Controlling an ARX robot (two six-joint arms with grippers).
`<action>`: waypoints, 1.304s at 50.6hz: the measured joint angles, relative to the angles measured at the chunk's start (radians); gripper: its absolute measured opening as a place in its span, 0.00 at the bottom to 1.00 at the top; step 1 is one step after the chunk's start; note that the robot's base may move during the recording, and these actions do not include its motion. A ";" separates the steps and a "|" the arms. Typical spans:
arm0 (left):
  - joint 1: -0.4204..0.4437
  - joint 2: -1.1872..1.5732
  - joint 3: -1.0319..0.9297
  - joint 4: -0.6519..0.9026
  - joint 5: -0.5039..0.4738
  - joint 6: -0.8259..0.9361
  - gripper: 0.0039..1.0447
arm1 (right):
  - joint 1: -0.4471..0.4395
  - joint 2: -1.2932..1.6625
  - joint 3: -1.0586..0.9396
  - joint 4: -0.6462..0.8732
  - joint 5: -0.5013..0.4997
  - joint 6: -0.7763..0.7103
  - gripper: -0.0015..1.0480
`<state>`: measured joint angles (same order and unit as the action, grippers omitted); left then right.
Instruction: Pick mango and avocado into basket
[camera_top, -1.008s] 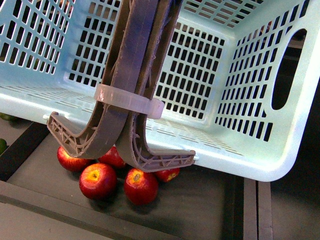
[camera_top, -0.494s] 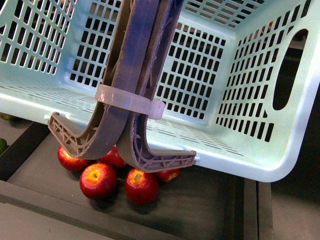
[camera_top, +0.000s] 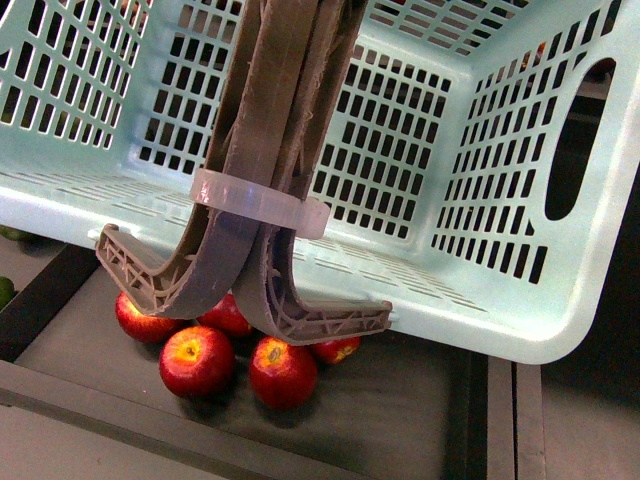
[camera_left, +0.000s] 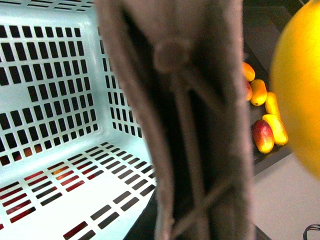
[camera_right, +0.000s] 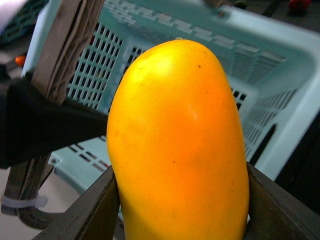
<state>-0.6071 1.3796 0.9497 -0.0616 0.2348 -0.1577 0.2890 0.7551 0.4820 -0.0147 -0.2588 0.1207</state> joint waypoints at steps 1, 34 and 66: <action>0.000 0.000 0.000 0.000 0.000 0.000 0.05 | 0.026 0.014 -0.006 0.009 0.016 0.001 0.60; 0.003 0.000 0.000 -0.001 -0.015 0.000 0.05 | 0.212 0.338 -0.018 0.260 0.172 0.045 0.60; -0.002 0.000 -0.009 -0.005 -0.007 -0.003 0.05 | -0.231 -0.023 -0.035 0.252 0.321 0.063 0.93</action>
<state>-0.6086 1.3800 0.9405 -0.0669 0.2276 -0.1604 0.0578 0.7322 0.4465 0.2375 0.0620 0.1837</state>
